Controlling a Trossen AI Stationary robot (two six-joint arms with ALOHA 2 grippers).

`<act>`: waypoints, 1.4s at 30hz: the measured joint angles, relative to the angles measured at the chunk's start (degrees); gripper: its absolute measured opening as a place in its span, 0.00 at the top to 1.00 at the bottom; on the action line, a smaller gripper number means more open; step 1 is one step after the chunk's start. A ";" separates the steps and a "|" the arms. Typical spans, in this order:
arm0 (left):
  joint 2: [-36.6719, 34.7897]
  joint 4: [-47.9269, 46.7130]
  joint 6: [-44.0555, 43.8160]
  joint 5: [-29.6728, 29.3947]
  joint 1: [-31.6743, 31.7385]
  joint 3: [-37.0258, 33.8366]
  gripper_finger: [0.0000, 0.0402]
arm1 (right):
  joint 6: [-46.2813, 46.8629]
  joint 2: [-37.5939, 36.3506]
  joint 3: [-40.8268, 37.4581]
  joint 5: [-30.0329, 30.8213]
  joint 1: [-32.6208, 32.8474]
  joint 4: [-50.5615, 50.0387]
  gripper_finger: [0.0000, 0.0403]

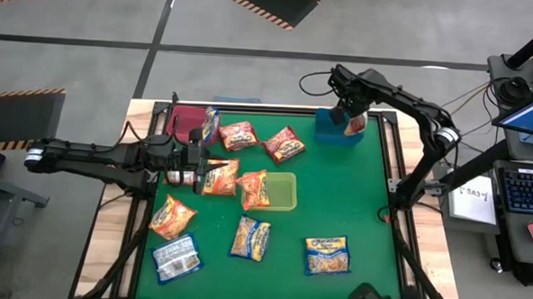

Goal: Sort Maruchan noodles
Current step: Put the red noodle pack into the blue bin

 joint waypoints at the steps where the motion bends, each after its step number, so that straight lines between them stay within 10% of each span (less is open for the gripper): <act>1: 0.00 0.00 0.00 0.00 0.00 0.00 0.90 | -0.62 0.53 0.00 -0.01 -0.03 0.15 0.97; 20: 0.02 0.23 0.01 0.00 0.00 0.00 0.90 | -4.52 7.85 0.00 0.04 0.01 0.36 0.96; 42: 0.02 0.20 -0.88 -0.02 0.00 0.00 0.90 | 0.57 5.07 3.43 0.00 0.99 -8.07 0.62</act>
